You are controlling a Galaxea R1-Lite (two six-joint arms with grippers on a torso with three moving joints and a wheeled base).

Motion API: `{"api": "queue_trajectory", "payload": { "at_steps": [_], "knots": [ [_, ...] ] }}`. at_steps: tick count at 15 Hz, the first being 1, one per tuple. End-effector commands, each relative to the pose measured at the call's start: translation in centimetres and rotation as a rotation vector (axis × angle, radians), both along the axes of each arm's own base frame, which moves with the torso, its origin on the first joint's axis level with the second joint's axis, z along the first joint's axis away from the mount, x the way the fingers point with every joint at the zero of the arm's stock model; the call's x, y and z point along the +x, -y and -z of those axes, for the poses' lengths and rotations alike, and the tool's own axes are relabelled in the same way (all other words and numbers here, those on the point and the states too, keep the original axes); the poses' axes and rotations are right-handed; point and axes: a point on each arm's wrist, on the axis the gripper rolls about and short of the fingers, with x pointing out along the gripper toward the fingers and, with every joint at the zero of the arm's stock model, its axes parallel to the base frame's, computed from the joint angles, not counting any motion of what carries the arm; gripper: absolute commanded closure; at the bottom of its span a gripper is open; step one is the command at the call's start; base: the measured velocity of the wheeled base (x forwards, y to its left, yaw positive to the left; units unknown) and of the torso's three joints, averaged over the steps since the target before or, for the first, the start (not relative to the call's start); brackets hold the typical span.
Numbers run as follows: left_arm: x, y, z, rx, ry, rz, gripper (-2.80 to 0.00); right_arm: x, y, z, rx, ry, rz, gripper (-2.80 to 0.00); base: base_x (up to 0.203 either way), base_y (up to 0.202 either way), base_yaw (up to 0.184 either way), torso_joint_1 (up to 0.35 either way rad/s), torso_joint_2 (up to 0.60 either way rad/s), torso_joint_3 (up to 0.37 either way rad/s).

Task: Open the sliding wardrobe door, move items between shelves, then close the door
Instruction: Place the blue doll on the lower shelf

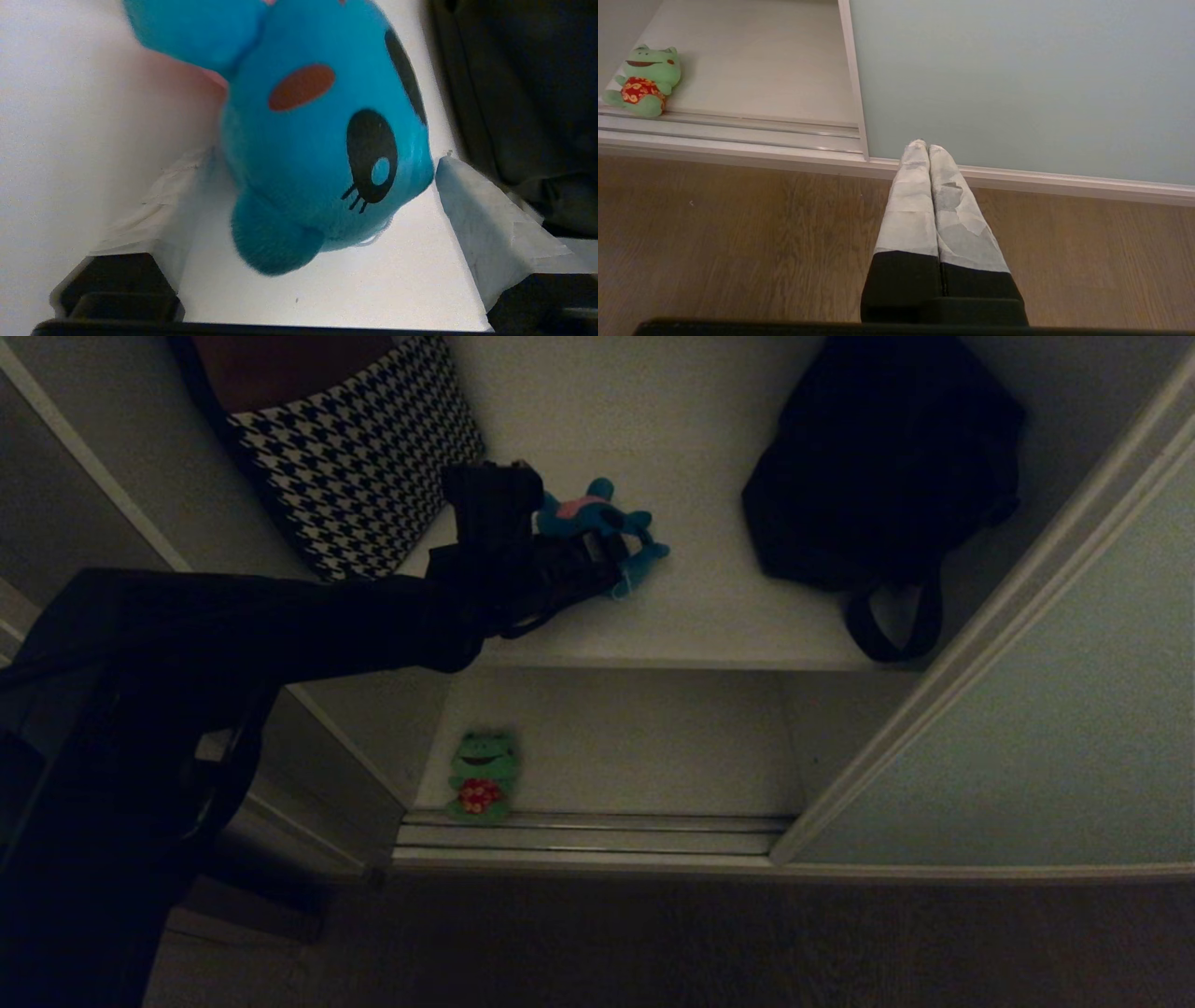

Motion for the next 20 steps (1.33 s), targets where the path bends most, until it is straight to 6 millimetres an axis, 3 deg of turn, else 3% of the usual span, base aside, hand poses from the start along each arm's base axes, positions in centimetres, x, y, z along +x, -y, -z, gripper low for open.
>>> {"api": "queue_trajectory", "payload": {
  "at_steps": [1, 6, 9, 12, 16, 20],
  "knots": [
    [0.5, 0.2, 0.8, -0.001, -0.003, 0.002, 0.00, 0.0, 0.0, 0.0, 0.000, 0.000, -0.001, 0.00, 0.000, 0.000, 0.000, 0.000, 0.00, 0.000],
    [1.0, 0.3, 1.2, 0.004, 0.040, 0.009, 0.00, 0.0, 0.0, 0.0, 0.000, 0.002, -0.001, 0.00, 0.000, 0.000, 0.000, 0.000, 0.00, 0.000],
    [0.0, -0.1, -0.6, -0.013, 0.066, 0.023, 0.00, 0.0, 0.0, 0.0, 0.000, 0.002, -0.001, 0.00, 0.000, 0.000, 0.000, 0.000, 0.00, 0.000],
    [-2.9, -1.4, -3.3, 0.009, 0.052, 0.022, 0.00, 0.0, 0.0, 0.0, 0.000, 0.001, -0.001, 0.00, 0.000, 0.000, 0.000, 0.000, 0.00, 0.000],
    [-7.8, -3.4, -5.0, 0.098, -0.044, 0.029, 0.00, 0.0, 0.0, 0.0, 0.000, 0.002, -0.001, 0.00, 0.000, 0.000, 0.000, 0.000, 0.00, 0.000],
    [-12.2, -5.6, -5.3, 0.146, -0.072, 0.011, 0.00, 0.0, 0.0, 0.0, 0.000, 0.002, -0.001, 0.00, 0.000, 0.000, 0.000, 0.000, 0.00, 0.000]
  ]
}}
